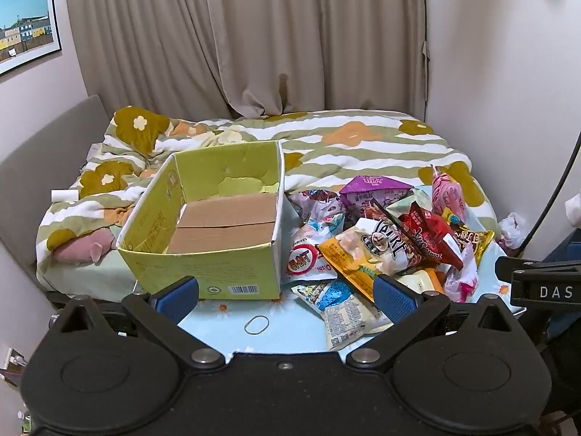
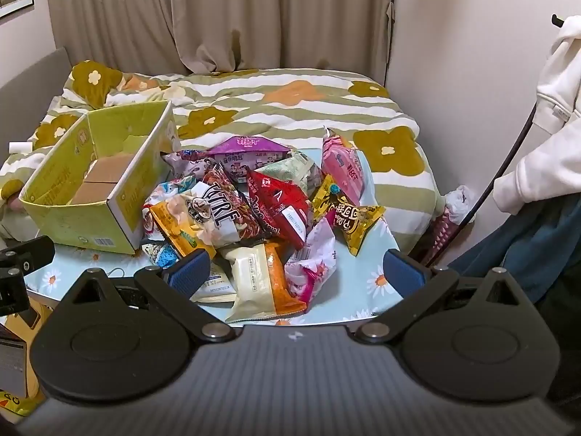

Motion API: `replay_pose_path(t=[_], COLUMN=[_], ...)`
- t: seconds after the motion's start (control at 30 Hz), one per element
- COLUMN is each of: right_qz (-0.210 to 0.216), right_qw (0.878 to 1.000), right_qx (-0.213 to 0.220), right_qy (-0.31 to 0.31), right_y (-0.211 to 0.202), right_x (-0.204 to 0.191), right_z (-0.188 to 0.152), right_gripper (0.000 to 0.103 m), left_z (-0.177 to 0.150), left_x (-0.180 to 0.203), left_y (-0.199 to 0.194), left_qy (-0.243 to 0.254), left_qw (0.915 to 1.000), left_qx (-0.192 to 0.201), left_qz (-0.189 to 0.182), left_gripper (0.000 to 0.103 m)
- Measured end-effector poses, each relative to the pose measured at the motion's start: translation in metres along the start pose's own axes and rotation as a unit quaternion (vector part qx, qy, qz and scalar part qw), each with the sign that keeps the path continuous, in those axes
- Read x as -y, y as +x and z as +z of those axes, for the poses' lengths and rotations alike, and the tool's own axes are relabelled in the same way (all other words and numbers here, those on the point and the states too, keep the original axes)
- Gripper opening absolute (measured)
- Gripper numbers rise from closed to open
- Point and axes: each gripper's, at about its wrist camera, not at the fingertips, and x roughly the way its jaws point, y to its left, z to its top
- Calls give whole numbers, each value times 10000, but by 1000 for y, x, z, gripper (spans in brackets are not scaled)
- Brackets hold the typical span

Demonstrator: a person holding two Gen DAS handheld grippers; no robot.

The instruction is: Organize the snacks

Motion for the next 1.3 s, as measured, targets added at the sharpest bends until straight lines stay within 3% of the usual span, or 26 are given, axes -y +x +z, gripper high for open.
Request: replay_pose_path(t=[1.3], right_qz=[4], right_qw=[10000], right_qx=[40], right_qy=[-7], right_y=[-5], right_x=[0], right_z=[2], right_gripper=[103], left_z=[1], left_x=[2], left_y=[-1], left_qy=[-2], left_qw=[9998], left_qx=[-25], left_qz=[-184], left_gripper=[103])
